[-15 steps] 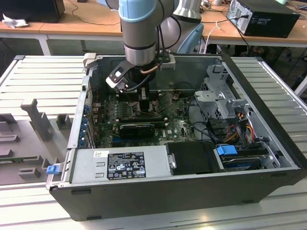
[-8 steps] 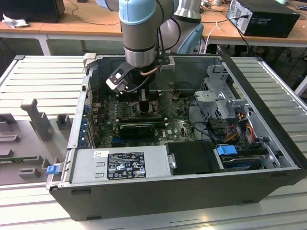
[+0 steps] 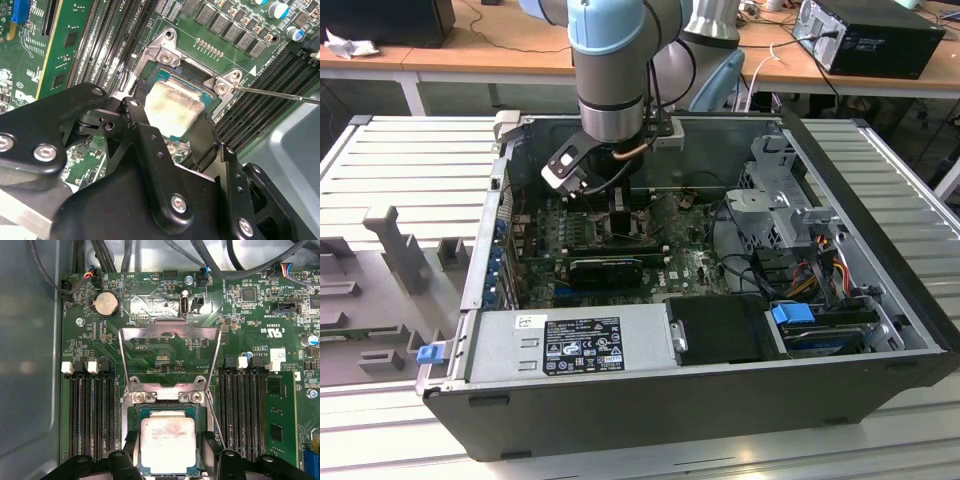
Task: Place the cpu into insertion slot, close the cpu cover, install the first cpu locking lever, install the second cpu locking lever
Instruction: 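Place the cpu into insertion slot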
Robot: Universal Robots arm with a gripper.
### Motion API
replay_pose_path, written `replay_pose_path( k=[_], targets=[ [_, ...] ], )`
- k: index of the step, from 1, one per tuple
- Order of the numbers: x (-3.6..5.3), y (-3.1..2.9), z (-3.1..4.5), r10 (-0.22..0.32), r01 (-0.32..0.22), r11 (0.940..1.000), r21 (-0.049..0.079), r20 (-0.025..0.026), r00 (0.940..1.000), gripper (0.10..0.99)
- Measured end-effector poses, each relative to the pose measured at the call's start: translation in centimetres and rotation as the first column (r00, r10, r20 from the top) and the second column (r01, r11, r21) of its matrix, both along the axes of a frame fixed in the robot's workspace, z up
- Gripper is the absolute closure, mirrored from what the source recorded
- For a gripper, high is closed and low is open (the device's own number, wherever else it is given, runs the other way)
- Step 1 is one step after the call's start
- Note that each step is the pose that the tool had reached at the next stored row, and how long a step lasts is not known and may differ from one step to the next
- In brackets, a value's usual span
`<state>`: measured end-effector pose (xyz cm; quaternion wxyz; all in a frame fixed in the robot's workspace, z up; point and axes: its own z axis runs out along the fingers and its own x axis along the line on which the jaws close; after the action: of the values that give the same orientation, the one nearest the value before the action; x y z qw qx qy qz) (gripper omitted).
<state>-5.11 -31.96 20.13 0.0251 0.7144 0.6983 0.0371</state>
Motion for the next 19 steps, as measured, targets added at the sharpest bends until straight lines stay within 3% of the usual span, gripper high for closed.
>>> replay_pose_path(
  k=[2,3,5,6,7,8,9,10,13,19],
  targets=[
    [0.0,0.0,0.15,0.0,0.0,1.0,0.0,0.0,1.0,0.482],
    [0.0,0.0,0.72,0.0,0.0,1.0,0.0,-0.0001,1.0,0.482],
    [0.0,0.0,1.02,0.0,0.0,1.0,0.0,-0.0006,1.0,0.494],
    [0.06,0.0,1.22,0.0,0.0,1.0,0.0,-0.0048,1.0,0.627],
    [0.15,0.0,1.33,0.0,0.0,1.0,0.0,-0.0102,0.9999,0.686],
    [0.21,0.0,1.42,0.0,0.0,1.0,0.0,-0.0148,0.9999,0.686],
    [0.21,0.0,1.47,0.0,0.0,1.0,0.0,-0.0162,0.9999,0.808],
    [0.22,0.0,1.52,0.0,0.0,1.0,0.0,-0.0172,0.9999,0.808],
    [0.23,0.0,1.72,0.0,0.0,1.0,0.0,-0.0195,0.9998,0.98],
    [0.23,0.0,2.31,0.0,0.0,1.0,0.0,-0.0213,0.9998,0.98]
  ],
)
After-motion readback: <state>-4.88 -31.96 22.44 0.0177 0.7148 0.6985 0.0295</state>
